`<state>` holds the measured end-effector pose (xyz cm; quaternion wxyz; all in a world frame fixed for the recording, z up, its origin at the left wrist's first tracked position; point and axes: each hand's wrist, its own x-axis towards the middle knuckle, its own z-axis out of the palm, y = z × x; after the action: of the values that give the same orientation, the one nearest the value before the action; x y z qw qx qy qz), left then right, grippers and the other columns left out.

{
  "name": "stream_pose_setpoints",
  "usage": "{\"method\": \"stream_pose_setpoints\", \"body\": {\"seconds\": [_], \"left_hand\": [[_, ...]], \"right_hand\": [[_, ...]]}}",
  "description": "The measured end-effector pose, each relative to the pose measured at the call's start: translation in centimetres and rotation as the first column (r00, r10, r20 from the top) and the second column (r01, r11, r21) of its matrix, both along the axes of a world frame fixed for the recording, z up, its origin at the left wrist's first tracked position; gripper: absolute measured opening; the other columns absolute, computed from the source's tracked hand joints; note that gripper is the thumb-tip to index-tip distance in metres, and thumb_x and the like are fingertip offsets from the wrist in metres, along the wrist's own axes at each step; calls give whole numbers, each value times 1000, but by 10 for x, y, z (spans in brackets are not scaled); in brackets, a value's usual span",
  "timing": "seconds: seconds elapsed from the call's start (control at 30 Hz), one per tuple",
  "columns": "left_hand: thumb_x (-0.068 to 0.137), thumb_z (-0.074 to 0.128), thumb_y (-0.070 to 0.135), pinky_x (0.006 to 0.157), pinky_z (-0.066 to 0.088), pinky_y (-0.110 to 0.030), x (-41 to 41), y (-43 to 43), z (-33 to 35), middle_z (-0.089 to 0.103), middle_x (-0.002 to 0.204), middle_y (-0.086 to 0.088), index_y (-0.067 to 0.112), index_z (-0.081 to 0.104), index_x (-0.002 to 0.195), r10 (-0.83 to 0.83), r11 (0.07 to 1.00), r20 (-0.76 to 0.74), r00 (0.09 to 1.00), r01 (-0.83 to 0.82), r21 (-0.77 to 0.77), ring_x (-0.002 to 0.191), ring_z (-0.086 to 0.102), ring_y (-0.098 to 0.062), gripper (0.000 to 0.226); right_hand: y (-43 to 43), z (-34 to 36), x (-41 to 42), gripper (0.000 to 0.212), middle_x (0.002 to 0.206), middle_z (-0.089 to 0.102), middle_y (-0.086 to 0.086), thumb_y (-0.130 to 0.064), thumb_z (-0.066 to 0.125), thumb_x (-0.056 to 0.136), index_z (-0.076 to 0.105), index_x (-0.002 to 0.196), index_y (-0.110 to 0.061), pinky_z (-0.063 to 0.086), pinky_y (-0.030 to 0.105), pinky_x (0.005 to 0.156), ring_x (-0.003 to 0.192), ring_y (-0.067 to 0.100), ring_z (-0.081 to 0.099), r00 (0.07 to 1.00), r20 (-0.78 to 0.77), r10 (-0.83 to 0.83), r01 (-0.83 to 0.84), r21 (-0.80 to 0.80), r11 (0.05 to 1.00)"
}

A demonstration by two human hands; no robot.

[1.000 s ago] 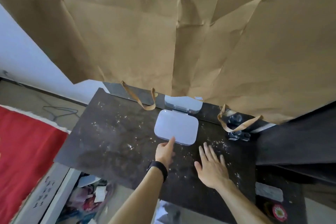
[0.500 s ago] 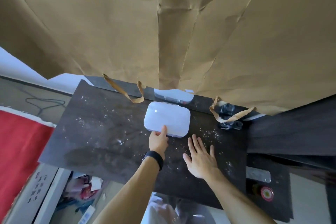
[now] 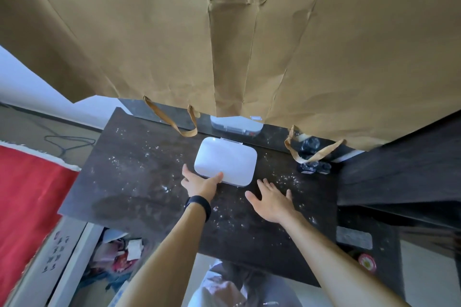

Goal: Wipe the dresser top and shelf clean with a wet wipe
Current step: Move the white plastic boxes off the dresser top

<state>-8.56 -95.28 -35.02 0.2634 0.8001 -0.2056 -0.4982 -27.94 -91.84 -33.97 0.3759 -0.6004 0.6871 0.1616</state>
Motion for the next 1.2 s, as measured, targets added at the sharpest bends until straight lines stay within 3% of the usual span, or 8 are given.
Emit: {"method": "stream_pose_setpoints", "body": {"seconds": [0.1, 0.27, 0.43, 0.53, 0.67, 1.03, 1.1, 1.2], "left_hand": [[62, 87, 24, 98, 48, -41, 11, -9, 1, 52, 130, -5, 28, 51, 115, -126, 987, 5, 992, 126, -102, 111, 56, -26, 63], [86, 70, 34, 85, 45, -34, 15, -1, 9, 62, 118, 0, 25, 43, 124, -44, 986, -68, 997, 33, -160, 103, 60, -21, 47], [88, 71, 22, 78, 53, -35, 9, 11, 33, 59, 108, -2, 20, 37, 120, 17, 982, -278, 961, -68, -176, 90, 62, -19, 47], [87, 71, 16, 76, 51, -34, -1, 30, 43, 65, 104, -4, 33, 34, 129, -7, 982, -395, 918, -68, -175, 81, 63, -20, 58], [85, 74, 15, 79, 52, -34, -31, 72, 50, 71, 109, -7, 47, 50, 127, -164, 981, -533, 830, 80, -177, 86, 69, -22, 58], [74, 79, 24, 83, 54, -36, -184, 190, 51, 70, 106, 3, 38, 46, 129, -313, 948, -473, 824, 303, -98, 86, 66, -17, 66], [80, 78, 18, 69, 53, -28, -212, 203, 53, 70, 101, 3, 34, 48, 128, -358, 932, -439, 824, 344, -112, 78, 65, -14, 59], [87, 71, 15, 77, 50, -31, -248, 211, 59, 67, 111, -1, 22, 53, 128, -394, 918, -355, 848, 379, -115, 90, 65, -17, 46]], "right_hand": [[-7, 1, 13, 67, 166, 14, -4, -62, 22, 99, 20, 157, -30, 8, 55, 121, 153, 16, 9, 975, 143, -171, 170, 17, 985], [-7, 8, 28, 53, 144, 56, -5, -56, 37, 99, 57, 139, -27, 40, 35, 110, 133, 24, 50, 759, 393, -518, 552, 32, 833], [19, 16, 28, 40, 130, 66, -4, -44, 60, 95, 64, 131, -28, 50, 38, 102, 117, 19, 63, 310, 599, -739, 784, 279, 555], [46, 27, 14, 21, 124, 68, 4, -35, 64, 95, 68, 115, -36, 54, 41, 97, 110, 28, 68, 29, 629, -777, 826, 422, 373], [94, 37, -17, 54, 119, 68, 5, -27, 68, 93, 46, 143, -28, 53, 41, 97, 102, 26, 72, -180, 640, -747, 838, 497, 223], [231, 37, -172, 48, 109, 72, 12, -11, 69, 92, 52, 134, -26, 53, 46, 99, 98, 28, 73, -265, 630, -730, 885, 459, 75], [247, 37, -207, 44, 108, 70, 12, -10, 67, 92, 54, 133, -23, 53, 44, 97, 99, 31, 72, -278, 648, -709, 886, 458, 70], [268, 44, -250, 44, 115, 66, 20, -9, 67, 92, 54, 133, -22, 53, 43, 97, 107, 38, 68, -323, 655, -683, 882, 471, 34]]}}
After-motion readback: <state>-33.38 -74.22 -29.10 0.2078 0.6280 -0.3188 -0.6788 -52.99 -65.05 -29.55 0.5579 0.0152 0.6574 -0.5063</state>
